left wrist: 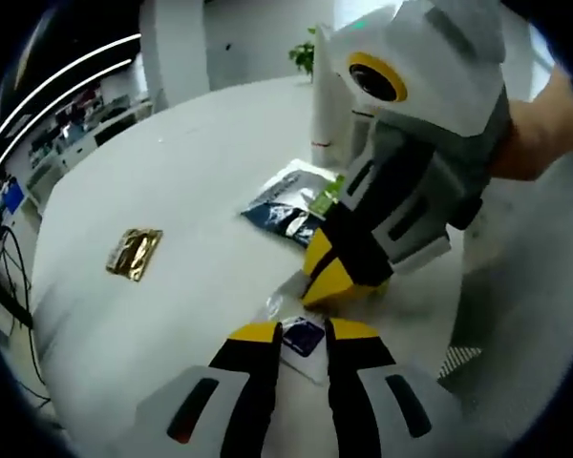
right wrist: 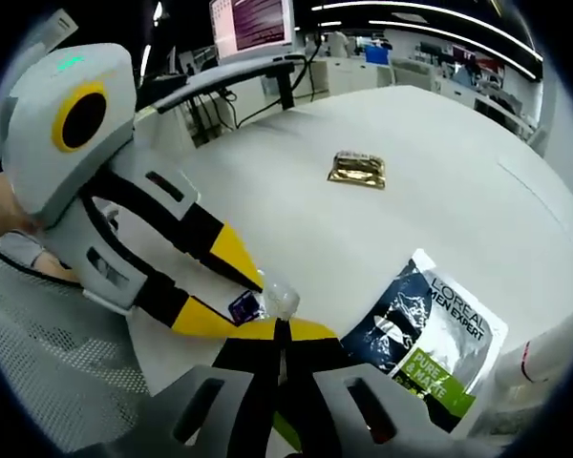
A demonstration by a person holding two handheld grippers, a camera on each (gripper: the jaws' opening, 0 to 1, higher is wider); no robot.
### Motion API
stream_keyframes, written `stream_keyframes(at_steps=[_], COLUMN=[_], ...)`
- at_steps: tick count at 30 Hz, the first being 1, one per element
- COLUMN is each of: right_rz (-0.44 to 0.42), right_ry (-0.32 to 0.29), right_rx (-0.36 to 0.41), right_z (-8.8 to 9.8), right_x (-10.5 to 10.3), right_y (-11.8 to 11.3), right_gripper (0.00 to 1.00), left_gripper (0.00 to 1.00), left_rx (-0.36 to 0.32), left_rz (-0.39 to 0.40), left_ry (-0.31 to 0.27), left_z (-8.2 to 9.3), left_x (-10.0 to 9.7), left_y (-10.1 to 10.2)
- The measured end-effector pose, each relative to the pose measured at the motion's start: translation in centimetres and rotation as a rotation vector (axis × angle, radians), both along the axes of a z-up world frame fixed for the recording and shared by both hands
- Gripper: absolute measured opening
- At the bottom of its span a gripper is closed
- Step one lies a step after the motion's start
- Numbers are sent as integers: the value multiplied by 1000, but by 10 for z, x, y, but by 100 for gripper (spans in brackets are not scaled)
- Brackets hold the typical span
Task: Arrange the skincare products in the storage area until every visible bottle or jar stands upright without overlapping.
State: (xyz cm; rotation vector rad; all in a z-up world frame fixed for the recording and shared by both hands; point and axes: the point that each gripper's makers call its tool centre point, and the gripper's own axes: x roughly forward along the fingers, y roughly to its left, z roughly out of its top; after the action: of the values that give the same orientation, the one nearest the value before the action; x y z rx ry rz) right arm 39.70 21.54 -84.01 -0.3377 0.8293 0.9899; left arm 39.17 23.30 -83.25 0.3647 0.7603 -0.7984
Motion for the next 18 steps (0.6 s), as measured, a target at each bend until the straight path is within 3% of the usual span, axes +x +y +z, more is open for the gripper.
stream_keyframes(at_steps=[5, 10, 14, 18], right_rz=[25, 26, 36, 39], right_ry=[-19, -57, -115, -125], right_rx=[1, 10, -3, 20], right_z=[1, 10, 18, 27], right_x=[-1, 2, 6, 6], right_y=[0, -2, -5, -5], right_gripper=[4, 18, 20, 19], left_gripper=[23, 23, 23, 23], left_rx=[8, 16, 18, 21], left_rz=[3, 0, 0, -1], left_ry=[17, 19, 20, 21], left_z=[-3, -3, -3, -4], left_x=[1, 2, 1, 1], left_y=[3, 2, 2, 2])
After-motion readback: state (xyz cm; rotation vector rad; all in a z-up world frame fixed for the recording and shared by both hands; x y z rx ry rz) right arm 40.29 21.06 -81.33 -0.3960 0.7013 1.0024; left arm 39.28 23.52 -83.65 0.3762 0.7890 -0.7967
